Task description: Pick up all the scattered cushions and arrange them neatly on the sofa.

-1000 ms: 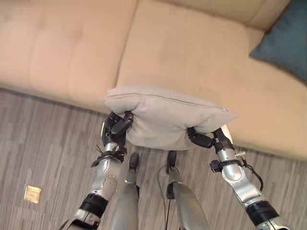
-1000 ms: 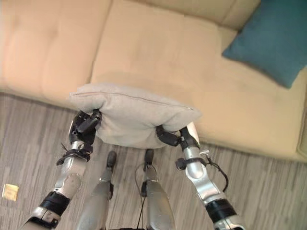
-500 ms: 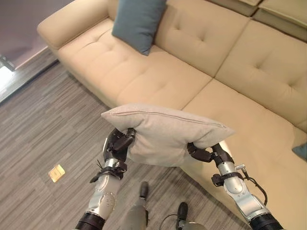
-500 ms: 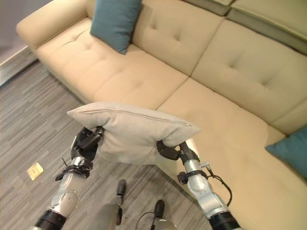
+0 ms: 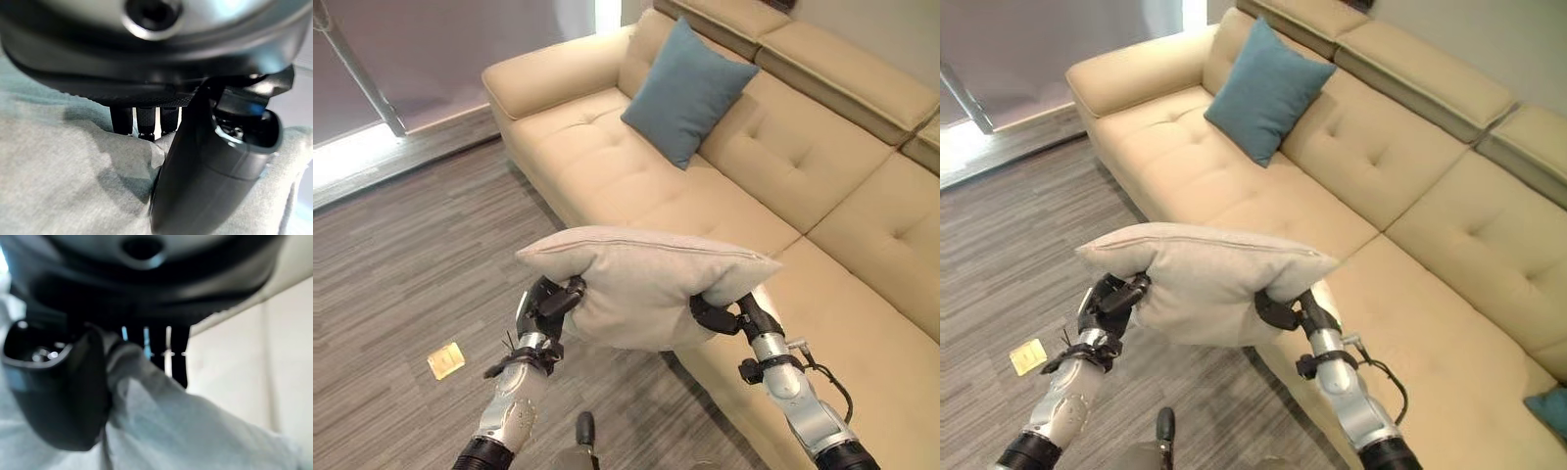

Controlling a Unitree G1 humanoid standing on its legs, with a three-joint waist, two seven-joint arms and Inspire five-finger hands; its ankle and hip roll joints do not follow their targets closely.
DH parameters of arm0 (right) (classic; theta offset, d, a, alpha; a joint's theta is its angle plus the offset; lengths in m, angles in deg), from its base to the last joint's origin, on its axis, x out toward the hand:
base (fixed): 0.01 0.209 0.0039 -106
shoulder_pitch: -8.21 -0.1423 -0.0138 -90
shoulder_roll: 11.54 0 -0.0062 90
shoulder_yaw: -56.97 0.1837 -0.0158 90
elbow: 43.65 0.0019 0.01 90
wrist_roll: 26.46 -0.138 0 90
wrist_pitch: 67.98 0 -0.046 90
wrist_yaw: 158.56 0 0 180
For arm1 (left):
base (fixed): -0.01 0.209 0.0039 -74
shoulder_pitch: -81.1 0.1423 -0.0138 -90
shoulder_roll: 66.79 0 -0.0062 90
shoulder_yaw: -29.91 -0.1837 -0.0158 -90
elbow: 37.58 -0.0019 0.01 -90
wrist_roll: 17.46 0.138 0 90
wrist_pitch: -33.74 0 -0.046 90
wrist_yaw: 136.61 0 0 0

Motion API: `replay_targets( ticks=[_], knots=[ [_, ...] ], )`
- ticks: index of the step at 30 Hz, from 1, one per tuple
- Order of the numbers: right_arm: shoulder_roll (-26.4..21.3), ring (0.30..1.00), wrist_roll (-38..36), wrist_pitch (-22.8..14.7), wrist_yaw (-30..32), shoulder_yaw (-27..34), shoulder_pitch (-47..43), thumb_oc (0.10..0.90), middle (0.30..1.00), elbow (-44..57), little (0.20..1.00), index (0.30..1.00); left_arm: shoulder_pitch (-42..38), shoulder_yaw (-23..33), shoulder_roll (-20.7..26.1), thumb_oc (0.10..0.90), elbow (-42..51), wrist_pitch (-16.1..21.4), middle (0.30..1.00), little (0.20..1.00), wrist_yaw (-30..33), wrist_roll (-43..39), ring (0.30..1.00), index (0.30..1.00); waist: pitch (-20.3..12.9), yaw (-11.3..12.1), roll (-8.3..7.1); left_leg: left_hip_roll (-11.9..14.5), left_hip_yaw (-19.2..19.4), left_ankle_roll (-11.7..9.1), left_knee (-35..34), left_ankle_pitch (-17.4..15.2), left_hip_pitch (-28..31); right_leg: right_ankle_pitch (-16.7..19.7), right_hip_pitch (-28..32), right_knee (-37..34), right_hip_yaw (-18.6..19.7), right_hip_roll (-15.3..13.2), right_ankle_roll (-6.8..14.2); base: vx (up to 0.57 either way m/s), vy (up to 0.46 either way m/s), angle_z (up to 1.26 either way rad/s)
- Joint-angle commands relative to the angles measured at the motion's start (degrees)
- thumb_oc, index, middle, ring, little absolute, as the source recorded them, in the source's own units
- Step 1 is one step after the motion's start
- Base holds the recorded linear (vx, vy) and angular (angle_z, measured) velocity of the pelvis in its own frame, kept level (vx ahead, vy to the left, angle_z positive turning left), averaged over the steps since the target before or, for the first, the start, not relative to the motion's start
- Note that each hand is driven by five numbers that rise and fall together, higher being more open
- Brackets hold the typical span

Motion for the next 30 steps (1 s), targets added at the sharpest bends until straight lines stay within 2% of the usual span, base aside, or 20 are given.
replay_targets(
  ticks=[1, 4, 5, 6, 7, 9, 11, 12, 14, 15, 16, 18, 19, 21, 22, 23, 24, 25, 26, 30],
  knots=[
    [0.6, 0.3, 1.0, -8.4, 1.1, -0.8, -8.2, 0.4, 0.3, 9.8, 0.3, 0.3, -8.1, -9.8, -4.4, 0.4, 9.6, 1.3, 0.3, 0.3, -7.2, 7.9, 0.3, 0.3, -5.0, -2.5, 0.39, 2.8, 3.7, -3.9, 1.9, -8.8, 6.7, 3.6, -0.7, -10.1, -1.7, 6.1, -0.3, 0.38, 0.089, 0.07],
    [1.1, 0.3, 0.9, -8.1, 1.3, -0.2, -6.0, 0.4, 0.3, 8.7, 0.3, 0.3, -8.0, -9.5, -5.1, 0.4, 9.0, 0.9, 0.3, 0.3, -6.9, 8.3, 0.3, 0.3, -5.3, -4.4, -0.29, 1.5, 4.4, -4.1, -0.7, -11.6, 13.0, 4.5, -4.4, -20.2, -5.1, 9.8, 0.9, 0.44, 0.032, 0.09],
    [1.0, 0.3, 1.1, -7.9, 1.5, -0.3, -5.6, 0.4, 0.3, 7.6, 0.3, 0.3, -8.1, -9.5, -5.5, 0.4, 8.6, 1.1, 0.3, 0.3, -6.7, 8.6, 0.3, 0.3, -5.7, -5.0, -0.48, 1.0, 4.8, -4.3, -1.9, -12.4, 15.5, 5.5, -5.4, -24.0, -7.9, 11.3, 1.4, 0.65, 0.029, -0.15],
    [0.6, 0.3, 2.0, -7.5, 1.5, 0.2, -4.3, 0.4, 0.3, 6.6, 0.3, 0.3, -8.4, -9.2, -6.1, 0.4, 8.1, 0.9, 0.3, 0.3, -6.7, 10.1, 0.3, 0.3, -6.5, -5.3, 0.01, 1.2, 5.8, -5.1, -2.9, -13.7, 18.6, 6.5, -6.1, -27.0, -15.1, 11.6, 2.4, 0.61, -0.006, -0.32],
    [0.2, 0.3, 2.6, -7.4, 1.8, 0.5, -3.9, 0.4, 0.3, 6.4, 0.3, 0.3, -8.5, -9.1, -6.2, 0.4, 7.9, 0.7, 0.3, 0.3, -6.9, 10.5, 0.3, 0.3, -7.0, -5.3, 0.23, 1.2, 6.3, -5.5, -2.8, -13.1, 19.2, 7.0, -5.9, -27.2, -18.8, 11.2, 2.1, 0.46, -0.009, -0.4],
    [-1.1, 0.3, 3.5, -7.7, 2.2, 1.0, -2.5, 0.4, 0.3, 7.0, 0.3, 0.3, -8.8, -9.7, -6.5, 0.4, 7.8, 0.1, 0.3, 0.3, -8.3, 11.3, 0.3, 0.3, -8.1, -5.9, 0.92, 1.9, 6.4, -6.0, -1.8, -13.4, 19.6, 5.4, -3.7, -28.7, -20.3, 12.1, 1.1, 0.31, -0.096, -0.21],
    [-1.8, 0.3, 4.4, -7.8, 2.5, 2.7, 0.6, 0.4, 0.3, 7.4, 0.3, 0.3, -8.2, -10.4, -8.1, 0.4, 6.4, 0.5, 0.3, 0.3, -8.2, 11.7, 0.3, 0.3, -9.5, -7.9, 1.39, 2.7, 6.8, -8.1, 3.4, -8.9, 18.9, 5.4, -2.0, -28.8, -16.9, 14.5, -2.3, 0.44, -0.163, 0.03],
    [-2.7, 0.3, 4.6, -8.3, 3.4, 3.4, 1.1, 0.4, 0.3, 7.1, 0.3, 0.3, -8.8, -11.4, -8.7, 0.4, 5.6, 0.4, 0.3, 0.3, -8.2, 11.9, 0.3, 0.3, -9.6, -8.5, 1.53, 5.1, 7.1, -12.1, 19.3, -0.6, 14.0, 4.8, 0.8, -29.2, -15.1, 16.1, -4.4, 0.43, -0.26, -0.08],
    [-2.9, 0.3, 2.8, -8.8, 4.0, 3.5, 0.9, 0.4, 0.3, 7.4, 0.3, 0.3, -10.2, -11.9, -8.7, 0.4, 5.3, 0.5, 0.3, 0.3, -7.0, 12.1, 0.3, 0.3, -8.3, -7.9, 0.55, 7.0, 6.1, -13.5, 37.0, 4.8, 6.6, 3.1, 3.5, -29.7, -12.2, 17.7, -7.5, 0.36, -0.234, -0.49],
    [-3.2, 0.3, 2.6, -8.6, 4.2, 3.2, 0.4, 0.4, 0.3, 7.5, 0.3, 0.3, -10.3, -12.2, -8.7, 0.4, 5.4, 0.5, 0.3, 0.3, -6.4, 12.4, 0.3, 0.3, -7.5, -7.2, -0.21, 7.2, 5.7, -12.8, 42.7, 4.3, 3.5, 2.4, 4.7, -30.0, -10.6, 17.9, -8.4, 0.18, -0.095, -1.14],
    [-3.2, 0.3, 2.5, -8.6, 4.2, 3.2, 0.3, 0.4, 0.3, 7.5, 0.3, 0.3, -10.4, -12.2, -8.7, 0.4, 5.4, 0.5, 0.3, 0.3, -6.4, 12.4, 0.3, 0.3, -7.6, -7.3, -0.36, 7.0, 5.7, -12.6, 42.8, 4.4, 3.2, 2.5, 4.5, -30.0, -10.6, 17.7, -8.4, 0.25, -0.001, -1.58],
    [-4.4, 0.3, 3.4, -8.5, 3.4, 1.7, 0.0, 0.4, 0.3, 9.1, 0.3, 0.3, -10.6, -12.5, -9.0, 0.4, 5.2, 0.8, 0.3, 0.3, -5.9, 12.3, 0.3, 0.3, -6.7, -6.0, -0.73, 7.4, 5.4, -10.3, 44.6, 0.7, -1.4, 1.1, 7.0, -30.5, -6.5, 18.3, -8.5, 0.22, 0.065, -1.19],
    [-5.0, 0.3, 3.9, -8.6, 2.9, 1.2, 0.0, 0.4, 0.3, 10.5, 0.3, 0.3, -10.7, -12.1, -9.3, 0.4, 4.9, 1.1, 0.3, 0.3, -5.7, 11.9, 0.3, 0.3, -6.4, -5.4, -0.49, 7.7, 4.6, -9.5, 42.9, -0.6, -3.4, 0.5, 8.2, -30.8, -4.4, 18.7, -8.1, 0.22, 0.129, -0.74],
    [-5.6, 0.3, 5.2, -9.3, 2.6, -0.3, -1.1, 0.4, 0.3, 11.4, 0.3, 0.3, -11.0, -11.0, -9.2, 0.4, 4.3, 2.1, 0.3, 0.3, -5.3, 11.8, 0.3, 0.3, -6.3, -4.4, 0.2, 9.7, 1.8, -7.9, 29.7, -2.8, -4.3, -0.5, 10.0, -31.5, 0.1, 18.8, -6.6, 0.38, 0.316, -1.28],
    [-6.0, 0.3, 6.7, -9.5, 3.3, -1.0, -2.0, 0.4, 0.3, 11.2, 0.3, 0.3, -10.8, -10.2, -8.4, 0.4, 4.5, 2.9, 0.3, 0.3, -4.6, 12.4, 0.3, 0.3, -6.2, -3.4, 1.64, 10.2, -3.7, -8.1, 12.8, -1.8, -3.6, -1.7, 11.5, -31.7, 4.1, 19.1, -5.7, 0.45, 0.407, -1.72],
    [-6.4, 0.3, 8.3, -9.3, 3.8, -1.1, -2.7, 0.4, 0.3, 11.2, 0.3, 0.3, -10.8, -9.4, -7.9, 0.4, 4.6, 3.4, 0.3, 0.3, -4.2, 12.9, 0.3, 0.3, -6.0, -2.2, 2.13, 8.7, -10.0, -8.9, 7.0, 0.8, -4.1, -2.1, 12.7, -31.8, 7.4, 19.6, -5.7, 0.34, 0.306, -1.4],
    [-6.4, 0.3, 8.3, -9.3, 3.8, -1.1, -2.7, 0.4, 0.3, 11.2, 0.3, 0.3, -10.8, -9.4, -7.9, 0.4, 4.6, 3.4, 0.3, 0.3, -4.1, 12.9, 0.3, 0.3, -6.0, -2.2, 2.13, 8.8, -10.0, -8.9, 6.5, 1.2, -3.9, -2.0, 12.6, -31.8, 7.4, 19.6, -5.7, 0.31, 0.23, -2.0],
    [-8.0, 0.3, 11.3, -9.3, 4.6, -0.5, -3.4, 0.4, 0.3, 11.2, 0.3, 0.3, -10.7, -8.8, -7.0, 0.4, 4.0, 4.7, 0.3, 0.3, -4.0, 13.0, 0.3, 0.3, -5.4, -1.9, 4.0, 7.2, -17.2, -11.5, 0.2, 3.9, -4.1, -2.9, 13.9, -31.0, 11.5, 20.4, -5.3, 0.29, 0.35, -1.84],
    [-8.1, 0.3, 11.0, -8.7, 3.7, -0.3, -2.7, 0.4, 0.3, 11.7, 0.3, 0.3, -12.1, -7.6, -6.8, 0.4, 2.1, 5.5, 0.3, 0.3, -2.9, 14.1, 0.3, 0.3, -6.3, -3.1, 5.15, 8.3, -16.6, -12.4, -2.9, 2.5, -0.5, -3.4, 14.2, -31.0, 13.7, 19.3, -4.1, 0.3, 0.354, -2.1],
    [-7.1, 0.3, 7.6, -8.7, 2.0, -0.2, -2.9, 0.4, 0.3, 11.3, 0.3, 0.3, -11.8, -6.5, -7.0, 0.4, 1.3, 6.6, 0.3, 0.3, -1.3, 15.6, 0.3, 0.3, -8.0, -3.4, 5.83, 7.1, -13.7, -11.8, -4.7, 0.5, 3.5, -2.5, 13.0, -31.0, 16.6, 16.7, -2.5, 0.18, 0.256, -1.15]
  ],
)
